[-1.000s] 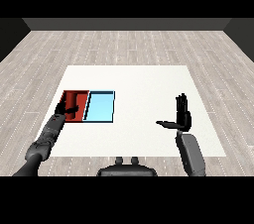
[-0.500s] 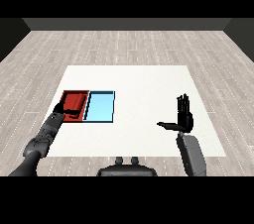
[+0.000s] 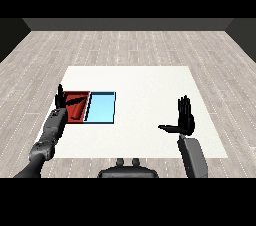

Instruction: Pick the red can and put it in the red box

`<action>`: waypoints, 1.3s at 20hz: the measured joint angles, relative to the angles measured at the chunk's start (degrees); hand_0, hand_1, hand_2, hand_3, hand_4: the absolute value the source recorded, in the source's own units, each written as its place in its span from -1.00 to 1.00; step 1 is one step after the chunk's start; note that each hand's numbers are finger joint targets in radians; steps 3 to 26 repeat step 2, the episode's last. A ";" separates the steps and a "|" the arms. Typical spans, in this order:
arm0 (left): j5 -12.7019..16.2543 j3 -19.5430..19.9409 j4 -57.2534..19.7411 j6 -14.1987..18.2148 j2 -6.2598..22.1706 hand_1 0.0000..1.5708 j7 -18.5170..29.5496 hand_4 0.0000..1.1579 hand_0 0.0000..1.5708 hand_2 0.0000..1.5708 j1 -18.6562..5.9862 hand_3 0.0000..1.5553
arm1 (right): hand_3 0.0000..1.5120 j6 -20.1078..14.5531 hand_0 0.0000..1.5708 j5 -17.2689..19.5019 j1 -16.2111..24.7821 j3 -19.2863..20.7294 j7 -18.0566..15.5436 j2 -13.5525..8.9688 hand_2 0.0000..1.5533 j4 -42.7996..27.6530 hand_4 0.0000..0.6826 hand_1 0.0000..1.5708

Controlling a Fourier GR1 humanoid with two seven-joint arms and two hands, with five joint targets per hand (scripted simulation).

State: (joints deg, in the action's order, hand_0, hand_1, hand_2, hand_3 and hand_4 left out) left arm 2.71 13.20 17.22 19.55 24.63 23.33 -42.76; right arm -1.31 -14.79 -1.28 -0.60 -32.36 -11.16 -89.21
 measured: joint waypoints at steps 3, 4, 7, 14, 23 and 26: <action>2.42 1.64 4.21 -2.64 -1.54 -1.00 5.43 -1.00 -1.00 -1.00 0.36 -1.00 | -1.00 0.39 -1.00 0.28 0.93 -0.46 -0.30 -0.07 -1.00 -0.48 -1.00 -1.00; 2.42 1.64 4.21 -2.64 -1.54 -1.00 5.43 -1.00 -1.00 -1.00 0.36 -1.00 | -1.00 0.39 -1.00 0.28 0.93 -0.46 -0.30 -0.07 -1.00 -0.48 -1.00 -1.00; 2.42 1.64 4.21 -2.64 -1.54 -1.00 5.43 -1.00 -1.00 -1.00 0.36 -1.00 | -1.00 0.39 -1.00 0.28 0.93 -0.46 -0.30 -0.07 -1.00 -0.48 -1.00 -1.00; 2.42 1.64 4.21 -2.64 -1.54 -1.00 5.43 -1.00 -1.00 -1.00 0.36 -1.00 | -1.00 0.39 -1.00 0.28 0.93 -0.46 -0.30 -0.07 -1.00 -0.48 -1.00 -1.00; 2.42 1.64 4.21 -2.64 -1.54 -1.00 5.43 -1.00 -1.00 -1.00 0.36 -1.00 | -1.00 0.39 -1.00 0.28 0.93 -0.46 -0.30 -0.07 -1.00 -0.48 -1.00 -1.00; 2.42 1.64 4.21 -2.64 -1.54 -1.00 5.43 -1.00 -1.00 -1.00 0.36 -1.00 | -1.00 0.39 -1.00 0.28 0.93 -0.46 -0.30 -0.07 -1.00 -0.48 -1.00 -1.00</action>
